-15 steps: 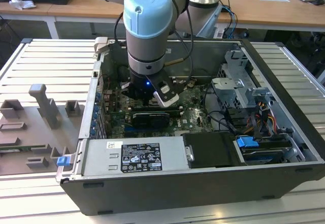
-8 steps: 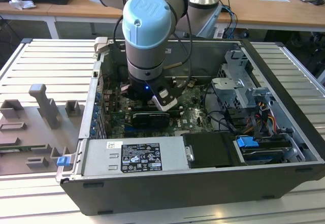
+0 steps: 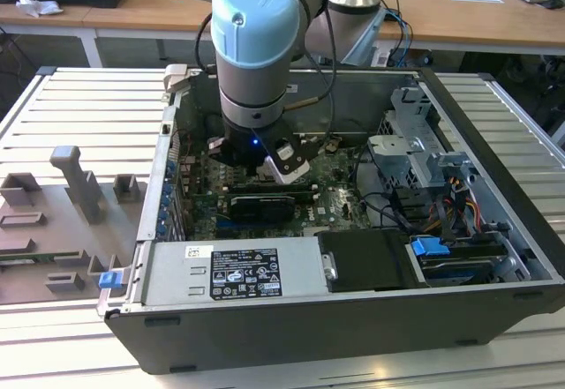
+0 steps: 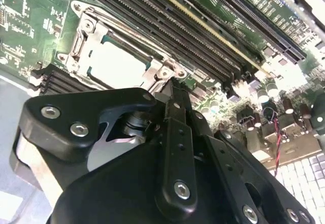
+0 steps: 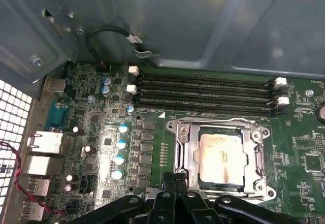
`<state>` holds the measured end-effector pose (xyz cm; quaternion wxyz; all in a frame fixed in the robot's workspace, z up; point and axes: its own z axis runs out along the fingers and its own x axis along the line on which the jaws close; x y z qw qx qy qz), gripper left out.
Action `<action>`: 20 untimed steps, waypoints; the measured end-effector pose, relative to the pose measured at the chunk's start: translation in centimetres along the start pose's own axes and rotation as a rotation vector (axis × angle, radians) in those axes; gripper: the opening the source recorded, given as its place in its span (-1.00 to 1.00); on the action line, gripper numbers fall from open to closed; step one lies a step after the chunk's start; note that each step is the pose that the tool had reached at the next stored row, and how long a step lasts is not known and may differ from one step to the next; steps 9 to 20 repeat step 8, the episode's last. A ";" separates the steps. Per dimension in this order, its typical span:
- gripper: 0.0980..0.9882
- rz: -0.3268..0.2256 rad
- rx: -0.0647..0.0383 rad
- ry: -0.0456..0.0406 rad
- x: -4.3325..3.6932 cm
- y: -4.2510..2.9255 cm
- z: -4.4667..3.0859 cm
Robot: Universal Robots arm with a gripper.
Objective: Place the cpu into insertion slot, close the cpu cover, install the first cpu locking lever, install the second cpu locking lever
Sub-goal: 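Install the second cpu locking lever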
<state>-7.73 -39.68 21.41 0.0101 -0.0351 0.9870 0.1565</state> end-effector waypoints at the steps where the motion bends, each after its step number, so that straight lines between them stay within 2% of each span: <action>1: -0.98 0.000 0.000 0.0001 0.00 0.04 -0.13; 6: -0.98 0.000 0.000 0.0000 -0.03 0.26 -0.82; 20: -0.98 0.000 0.000 0.0000 -0.03 0.27 -0.83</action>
